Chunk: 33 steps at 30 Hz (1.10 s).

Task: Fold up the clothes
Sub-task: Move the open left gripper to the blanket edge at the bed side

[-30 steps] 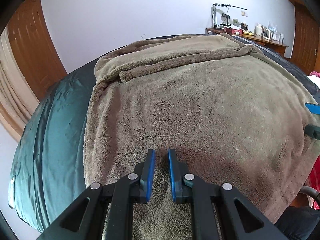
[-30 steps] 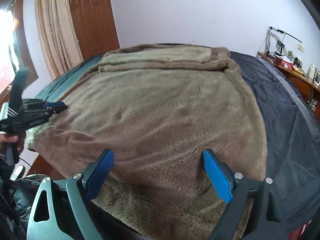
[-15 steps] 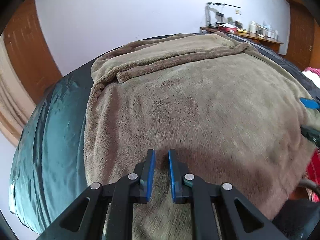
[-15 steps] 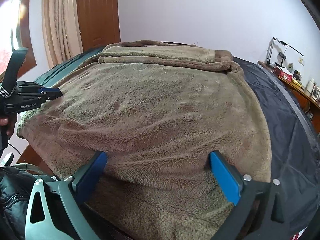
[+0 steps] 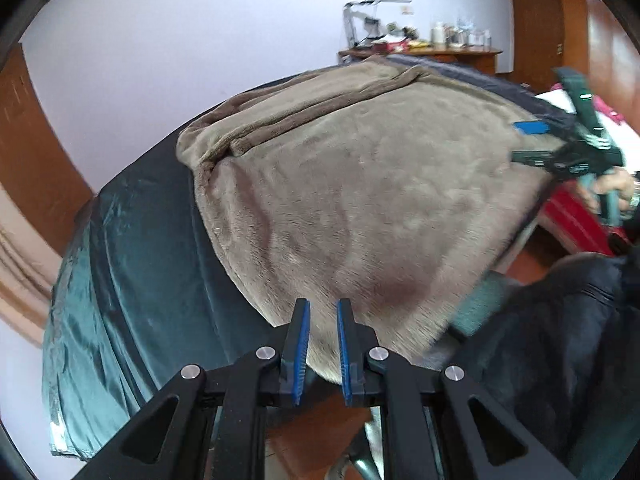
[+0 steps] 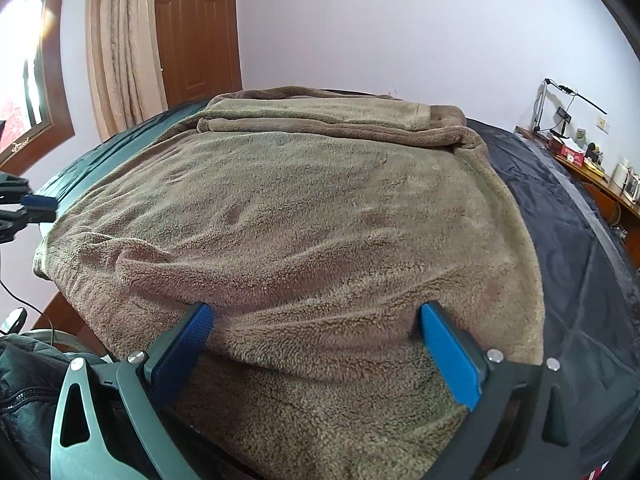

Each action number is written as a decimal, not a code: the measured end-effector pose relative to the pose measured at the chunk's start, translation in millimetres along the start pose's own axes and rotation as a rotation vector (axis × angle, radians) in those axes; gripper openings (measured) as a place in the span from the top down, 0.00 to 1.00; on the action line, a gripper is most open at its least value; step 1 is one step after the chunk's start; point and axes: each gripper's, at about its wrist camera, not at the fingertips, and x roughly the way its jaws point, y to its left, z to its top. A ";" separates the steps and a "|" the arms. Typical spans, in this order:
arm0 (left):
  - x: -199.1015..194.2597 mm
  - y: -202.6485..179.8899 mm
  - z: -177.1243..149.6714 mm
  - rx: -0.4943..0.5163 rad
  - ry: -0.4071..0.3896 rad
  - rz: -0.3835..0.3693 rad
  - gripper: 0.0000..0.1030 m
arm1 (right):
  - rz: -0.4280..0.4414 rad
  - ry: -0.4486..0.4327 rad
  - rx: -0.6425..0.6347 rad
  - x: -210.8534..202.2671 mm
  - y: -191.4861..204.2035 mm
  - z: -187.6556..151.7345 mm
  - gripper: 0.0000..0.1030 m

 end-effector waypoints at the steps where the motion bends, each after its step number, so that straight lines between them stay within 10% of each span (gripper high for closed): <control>1: -5.7 -0.7 -3.1 0.007 -0.010 -0.020 0.87 | -0.001 -0.001 0.001 0.1 0.3 0.0 0.01; 12: -17.2 -33.4 -35.2 0.093 -0.005 -0.174 0.86 | -0.003 -0.007 0.003 1.0 -1.0 0.3 0.01; 33: 4.8 -47.9 -52.3 0.017 -0.012 0.041 0.86 | -0.009 -0.015 0.009 -0.9 -0.3 0.2 0.01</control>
